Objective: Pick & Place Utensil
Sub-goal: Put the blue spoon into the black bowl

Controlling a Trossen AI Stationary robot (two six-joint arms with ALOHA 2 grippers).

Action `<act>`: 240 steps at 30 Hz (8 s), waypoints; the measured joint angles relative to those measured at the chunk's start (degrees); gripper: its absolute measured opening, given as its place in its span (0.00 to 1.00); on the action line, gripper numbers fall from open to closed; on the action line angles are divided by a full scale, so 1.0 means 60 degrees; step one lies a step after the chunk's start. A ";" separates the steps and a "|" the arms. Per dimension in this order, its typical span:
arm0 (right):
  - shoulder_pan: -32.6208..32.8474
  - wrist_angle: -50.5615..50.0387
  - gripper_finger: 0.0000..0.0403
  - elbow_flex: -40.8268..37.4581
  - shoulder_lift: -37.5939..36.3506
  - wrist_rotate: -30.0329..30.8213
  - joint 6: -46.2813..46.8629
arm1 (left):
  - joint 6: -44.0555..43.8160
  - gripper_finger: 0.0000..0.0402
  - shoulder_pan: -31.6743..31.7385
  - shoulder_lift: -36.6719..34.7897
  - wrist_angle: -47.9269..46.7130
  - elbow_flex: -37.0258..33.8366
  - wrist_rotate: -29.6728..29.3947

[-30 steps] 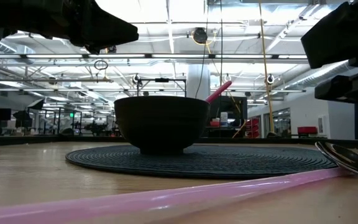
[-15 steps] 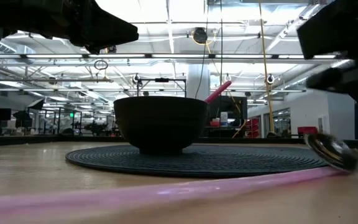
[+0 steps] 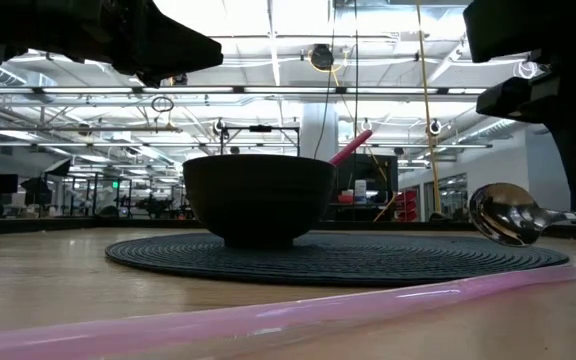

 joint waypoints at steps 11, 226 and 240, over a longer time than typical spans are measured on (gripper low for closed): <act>-0.0109 -0.0259 0.07 0.0007 -0.0013 0.0441 -0.0371 | 0.0000 0.30 0.0000 0.0002 -0.0002 0.0000 0.0003; -0.3748 -0.0615 0.09 0.4065 0.2453 0.4204 -1.2230 | -0.1606 0.30 -0.1876 -0.3906 -0.5503 0.0000 -0.2449; -0.3627 -0.0509 0.15 0.4062 0.2446 0.4213 -1.2586 | -0.1621 0.30 -0.1876 -0.3906 -0.5500 0.0000 -0.2522</act>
